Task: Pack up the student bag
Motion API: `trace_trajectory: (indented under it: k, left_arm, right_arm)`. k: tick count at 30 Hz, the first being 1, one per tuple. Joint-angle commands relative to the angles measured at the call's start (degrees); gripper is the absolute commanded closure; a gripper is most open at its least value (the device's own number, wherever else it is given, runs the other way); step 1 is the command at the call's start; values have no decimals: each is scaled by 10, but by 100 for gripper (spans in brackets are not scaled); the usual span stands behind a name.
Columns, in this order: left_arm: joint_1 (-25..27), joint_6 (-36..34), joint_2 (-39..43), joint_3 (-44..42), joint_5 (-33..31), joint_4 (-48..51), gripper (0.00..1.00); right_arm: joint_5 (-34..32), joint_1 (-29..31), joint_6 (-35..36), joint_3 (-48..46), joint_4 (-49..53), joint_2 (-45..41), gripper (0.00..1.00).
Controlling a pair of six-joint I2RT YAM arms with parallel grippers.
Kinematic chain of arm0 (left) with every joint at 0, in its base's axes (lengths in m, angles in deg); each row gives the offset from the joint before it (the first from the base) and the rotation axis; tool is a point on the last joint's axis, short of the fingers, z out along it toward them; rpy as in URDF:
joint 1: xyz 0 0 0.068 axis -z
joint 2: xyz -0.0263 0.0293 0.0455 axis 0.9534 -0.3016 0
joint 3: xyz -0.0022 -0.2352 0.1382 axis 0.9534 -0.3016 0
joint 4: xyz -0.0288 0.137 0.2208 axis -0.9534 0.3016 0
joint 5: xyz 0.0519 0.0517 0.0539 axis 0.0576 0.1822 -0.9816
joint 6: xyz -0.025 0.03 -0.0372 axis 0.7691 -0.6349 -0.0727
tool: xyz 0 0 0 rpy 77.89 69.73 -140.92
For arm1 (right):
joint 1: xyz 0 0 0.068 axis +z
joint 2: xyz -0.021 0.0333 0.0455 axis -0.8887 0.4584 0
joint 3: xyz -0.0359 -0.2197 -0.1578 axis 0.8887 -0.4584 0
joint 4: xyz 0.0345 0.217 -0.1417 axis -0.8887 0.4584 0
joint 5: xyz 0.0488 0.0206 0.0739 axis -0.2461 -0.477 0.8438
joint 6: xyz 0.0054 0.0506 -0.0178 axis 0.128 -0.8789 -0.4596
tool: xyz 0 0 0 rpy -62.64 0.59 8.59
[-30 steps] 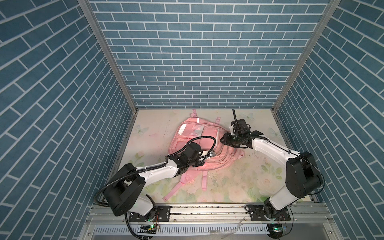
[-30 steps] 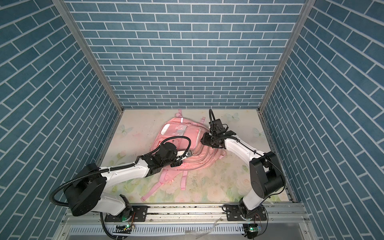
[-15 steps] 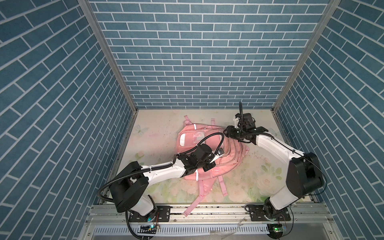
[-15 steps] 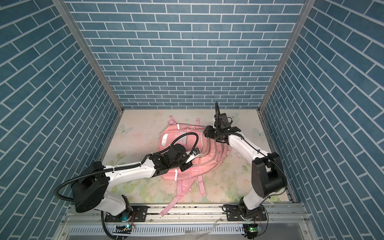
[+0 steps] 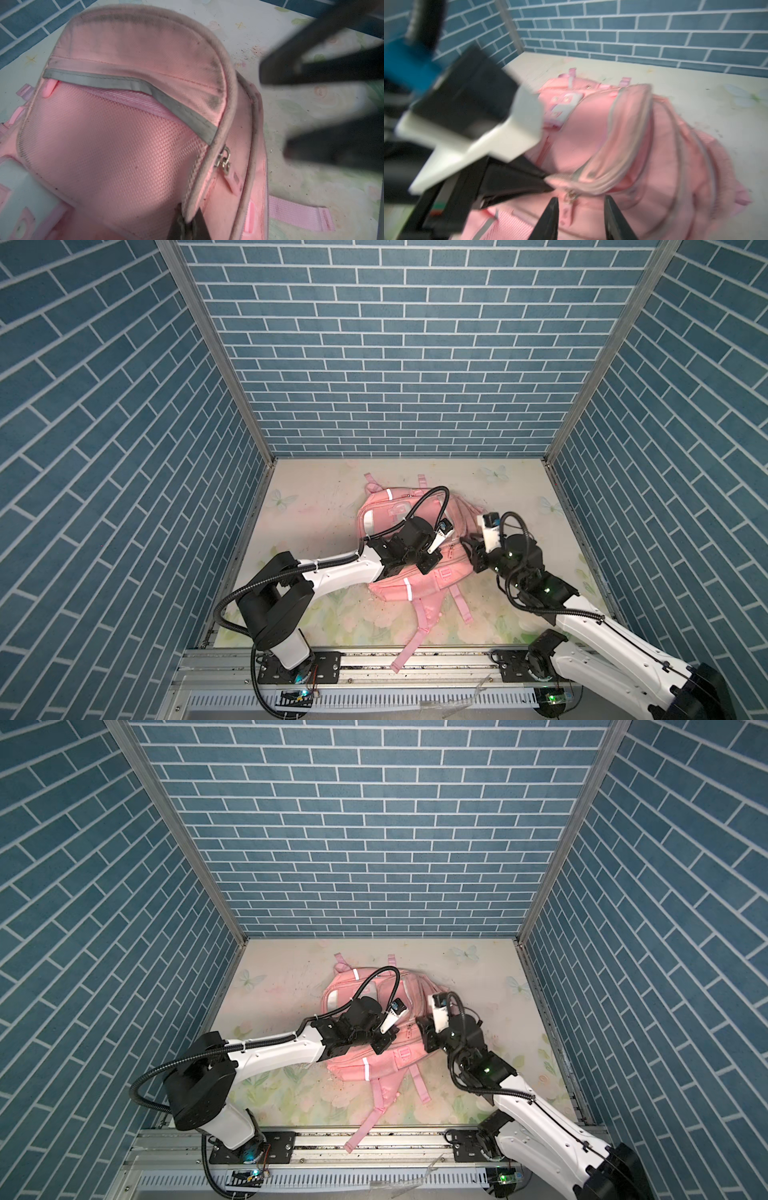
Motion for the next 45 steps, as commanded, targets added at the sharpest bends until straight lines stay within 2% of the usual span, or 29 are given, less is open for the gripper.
trace_trajectory:
  k: [1, 8, 14, 20, 25, 29, 35, 42, 45]
  left_arm:
    - [-2, 20, 1, 17, 16, -14, 100]
    - [-2, 17, 1, 22, 20, -14, 100]
    - [-2, 15, -5, 28, 20, -10, 100]
    - [-1, 16, -6, 26, 19, -9, 100]
    - [-3, 16, -4, 26, 16, -6, 100]
    - [-3, 13, -6, 30, 10, 3, 100]
    - [-5, 9, 0, 25, 7, 4, 100]
    - [-6, 1, 7, 20, 6, 9, 100]
    - [-8, -1, 10, 19, 6, 11, 100]
  right_arm:
    - [-114, 43, 28, -20, -76, 3, 61]
    - [-227, 97, 20, -29, -110, 64, 59]
    - [-255, 119, 30, -27, -153, 112, 57]
    - [-288, 131, 11, -20, -159, 151, 54]
    - [-340, 151, 1, -19, -133, 173, 62]
    - [-314, 158, 13, -44, -154, 157, 73]
    - [-298, 154, 34, -79, -198, 116, 100]
    - [-190, 108, 35, -96, -193, 72, 100]
    - [-118, 67, 30, -99, -186, 58, 100]
